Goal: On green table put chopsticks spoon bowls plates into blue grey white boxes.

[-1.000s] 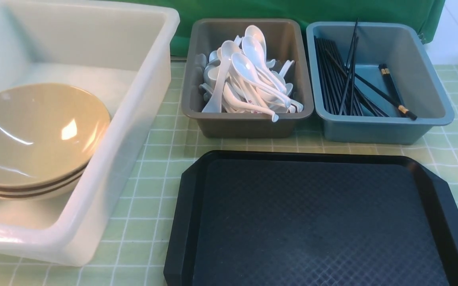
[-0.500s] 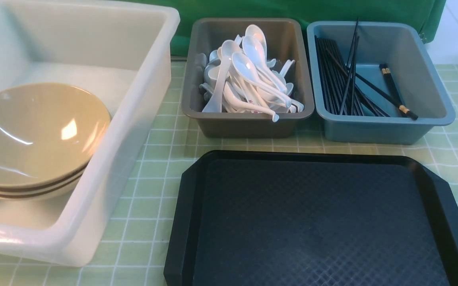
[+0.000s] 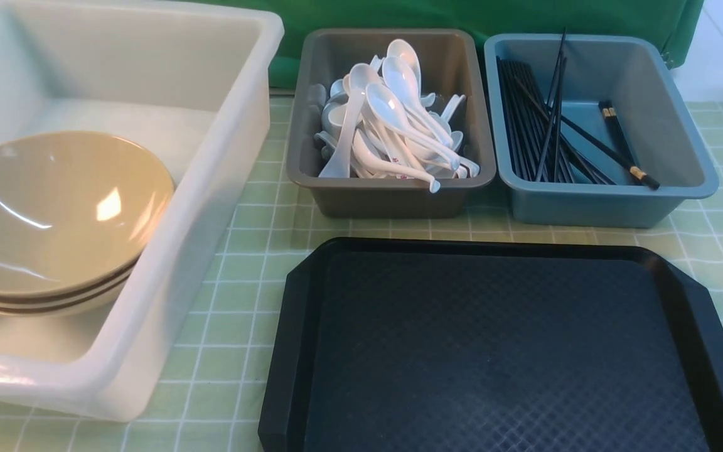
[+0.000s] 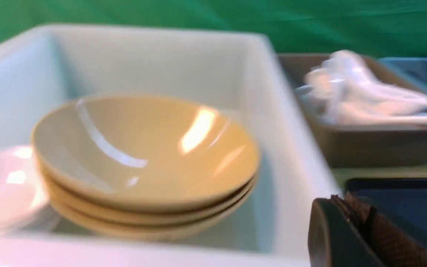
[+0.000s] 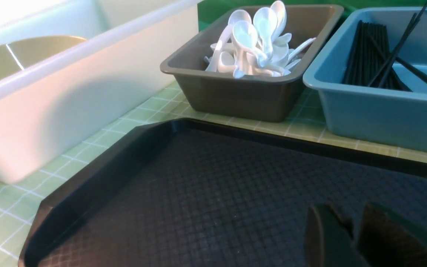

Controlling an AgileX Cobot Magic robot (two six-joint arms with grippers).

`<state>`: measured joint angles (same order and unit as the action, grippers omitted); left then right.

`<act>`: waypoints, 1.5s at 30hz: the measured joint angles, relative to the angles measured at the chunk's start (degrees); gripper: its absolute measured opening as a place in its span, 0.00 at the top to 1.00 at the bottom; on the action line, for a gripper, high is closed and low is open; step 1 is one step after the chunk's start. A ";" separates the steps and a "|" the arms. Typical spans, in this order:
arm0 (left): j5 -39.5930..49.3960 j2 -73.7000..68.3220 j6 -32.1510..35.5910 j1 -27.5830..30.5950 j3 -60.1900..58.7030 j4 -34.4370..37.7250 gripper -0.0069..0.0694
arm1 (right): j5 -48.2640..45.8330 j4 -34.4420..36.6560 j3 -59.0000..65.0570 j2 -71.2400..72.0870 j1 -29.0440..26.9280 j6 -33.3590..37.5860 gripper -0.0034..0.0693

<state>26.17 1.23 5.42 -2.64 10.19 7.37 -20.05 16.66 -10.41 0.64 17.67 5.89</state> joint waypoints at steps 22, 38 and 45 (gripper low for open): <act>-6.48 -0.12 -5.42 -1.92 -11.42 -2.95 0.91 | 0.00 0.00 0.06 0.00 0.00 0.00 0.74; -6.52 -0.12 -5.42 -1.92 -11.42 -2.97 0.91 | 0.00 0.00 0.06 0.00 -3.75 0.13 0.72; -6.54 -0.12 -5.42 -1.92 -11.42 -2.97 0.91 | 0.15 -2.92 1.23 0.00 -17.47 14.01 0.72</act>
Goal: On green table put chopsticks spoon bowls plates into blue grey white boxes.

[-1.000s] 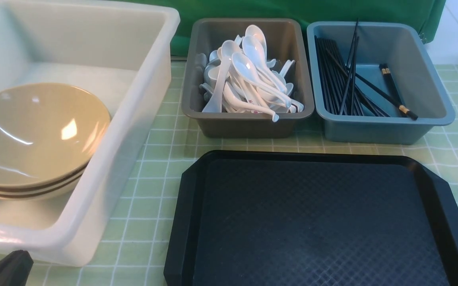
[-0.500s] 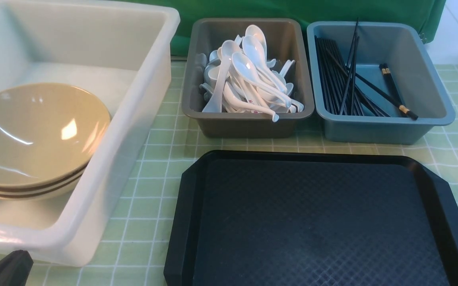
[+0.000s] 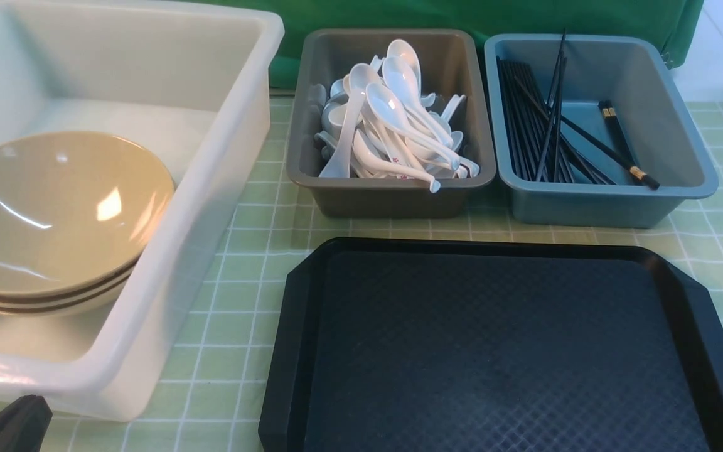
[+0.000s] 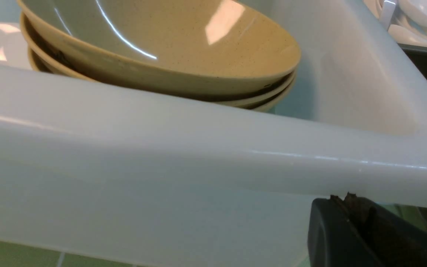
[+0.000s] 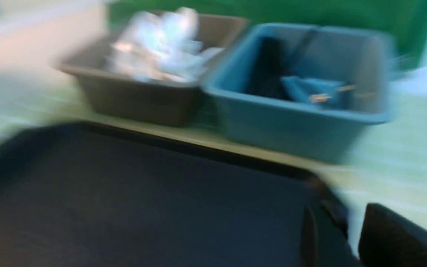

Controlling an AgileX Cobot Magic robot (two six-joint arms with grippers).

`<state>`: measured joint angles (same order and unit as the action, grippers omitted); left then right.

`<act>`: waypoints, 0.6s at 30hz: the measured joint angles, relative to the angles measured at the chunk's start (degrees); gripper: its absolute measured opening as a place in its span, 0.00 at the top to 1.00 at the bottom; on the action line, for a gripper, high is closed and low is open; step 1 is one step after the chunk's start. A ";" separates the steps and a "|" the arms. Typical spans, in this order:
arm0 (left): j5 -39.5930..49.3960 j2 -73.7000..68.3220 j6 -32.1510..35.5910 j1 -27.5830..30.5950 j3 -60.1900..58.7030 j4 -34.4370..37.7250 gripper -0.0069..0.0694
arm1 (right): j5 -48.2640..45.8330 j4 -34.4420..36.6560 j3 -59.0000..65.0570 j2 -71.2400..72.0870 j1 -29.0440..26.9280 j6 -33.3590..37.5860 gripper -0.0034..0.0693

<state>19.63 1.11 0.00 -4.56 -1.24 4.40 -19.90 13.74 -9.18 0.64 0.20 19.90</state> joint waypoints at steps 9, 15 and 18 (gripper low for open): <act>-0.05 0.00 0.00 -0.07 -0.01 -0.05 0.91 | 2.30 -0.42 9.35 0.00 -5.37 3.69 0.71; -0.11 0.00 -0.30 -0.11 -0.06 -0.05 0.91 | 2.50 -0.32 9.41 0.00 -5.37 4.02 0.70; -0.11 0.00 -0.30 -0.11 -0.06 -0.05 0.91 | 2.50 -0.32 9.41 0.00 -5.37 4.02 0.70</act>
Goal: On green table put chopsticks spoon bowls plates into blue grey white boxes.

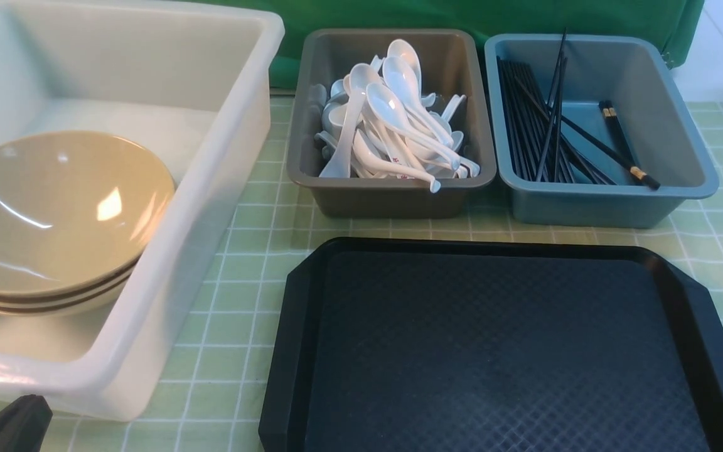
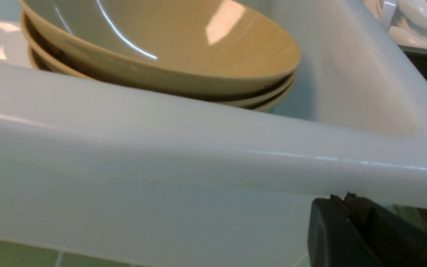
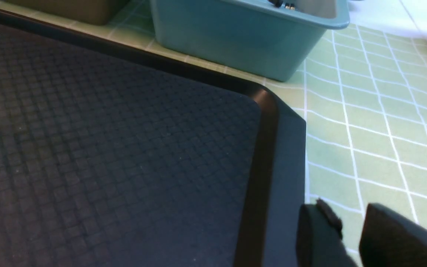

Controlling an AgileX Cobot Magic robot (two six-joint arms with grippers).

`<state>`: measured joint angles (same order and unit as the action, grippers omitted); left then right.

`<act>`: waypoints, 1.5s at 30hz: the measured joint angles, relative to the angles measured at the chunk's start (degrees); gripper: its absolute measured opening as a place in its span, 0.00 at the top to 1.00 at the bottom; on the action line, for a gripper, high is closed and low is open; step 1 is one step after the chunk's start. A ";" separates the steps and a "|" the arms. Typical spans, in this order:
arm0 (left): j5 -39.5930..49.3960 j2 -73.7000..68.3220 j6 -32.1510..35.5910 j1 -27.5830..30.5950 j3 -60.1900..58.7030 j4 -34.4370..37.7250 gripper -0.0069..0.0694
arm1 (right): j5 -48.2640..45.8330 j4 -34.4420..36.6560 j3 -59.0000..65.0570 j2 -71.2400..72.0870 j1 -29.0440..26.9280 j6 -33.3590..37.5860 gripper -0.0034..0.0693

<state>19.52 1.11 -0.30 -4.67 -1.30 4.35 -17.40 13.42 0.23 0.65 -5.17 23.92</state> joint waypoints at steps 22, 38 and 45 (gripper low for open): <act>-0.17 0.00 -0.37 0.00 0.00 -0.17 0.91 | 0.17 0.00 0.05 0.00 0.00 0.00 0.67; -0.25 0.00 -0.37 0.00 0.00 -0.17 0.91 | 0.35 0.00 0.10 0.00 0.00 0.00 0.65; -0.21 0.00 -0.38 0.00 0.00 -0.17 0.91 | 0.35 0.00 0.10 0.00 0.00 0.00 0.64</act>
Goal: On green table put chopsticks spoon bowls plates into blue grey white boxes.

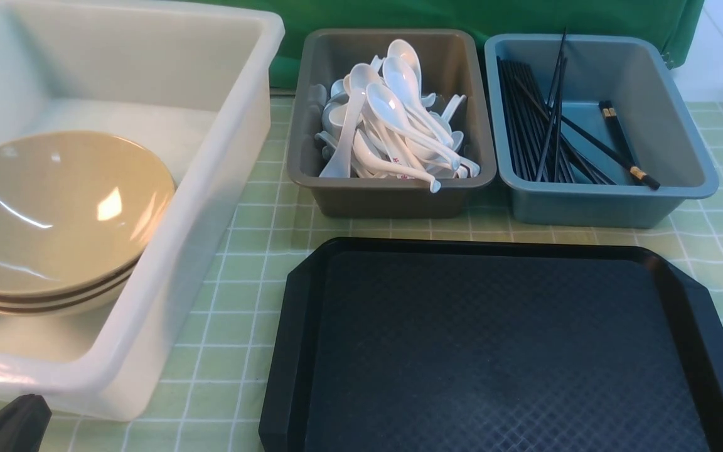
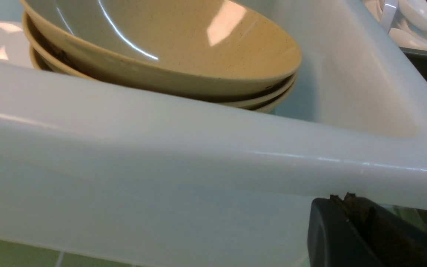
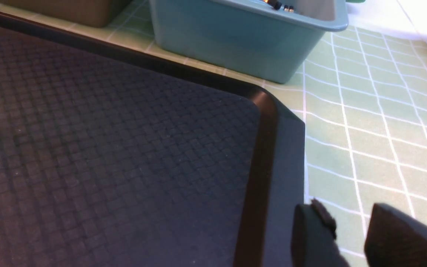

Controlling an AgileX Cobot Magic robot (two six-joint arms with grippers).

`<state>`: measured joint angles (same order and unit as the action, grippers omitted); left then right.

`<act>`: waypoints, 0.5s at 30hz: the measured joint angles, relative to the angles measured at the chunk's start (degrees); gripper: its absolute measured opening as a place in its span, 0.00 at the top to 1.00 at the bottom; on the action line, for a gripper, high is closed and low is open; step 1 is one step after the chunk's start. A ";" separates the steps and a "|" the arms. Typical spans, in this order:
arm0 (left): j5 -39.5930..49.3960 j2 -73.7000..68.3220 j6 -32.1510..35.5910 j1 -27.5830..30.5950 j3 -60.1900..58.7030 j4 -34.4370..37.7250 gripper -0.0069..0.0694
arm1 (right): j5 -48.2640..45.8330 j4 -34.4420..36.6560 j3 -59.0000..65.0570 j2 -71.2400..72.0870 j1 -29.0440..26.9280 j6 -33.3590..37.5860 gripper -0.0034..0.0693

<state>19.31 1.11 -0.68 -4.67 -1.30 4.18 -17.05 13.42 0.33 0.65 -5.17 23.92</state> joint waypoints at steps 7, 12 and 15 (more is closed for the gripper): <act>0.00 0.00 -0.05 0.00 0.00 0.00 0.91 | 0.00 0.00 0.00 0.00 0.00 0.00 0.64; 0.02 0.00 -0.05 0.00 0.00 0.00 0.91 | 0.00 0.00 0.00 0.00 0.00 0.00 0.63; 0.02 0.00 -0.05 0.00 0.00 0.00 0.91 | 0.00 0.00 0.00 0.00 0.00 0.00 0.63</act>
<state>19.33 1.11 -0.74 -4.67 -1.30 4.18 -17.05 13.42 0.33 0.65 -5.17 23.92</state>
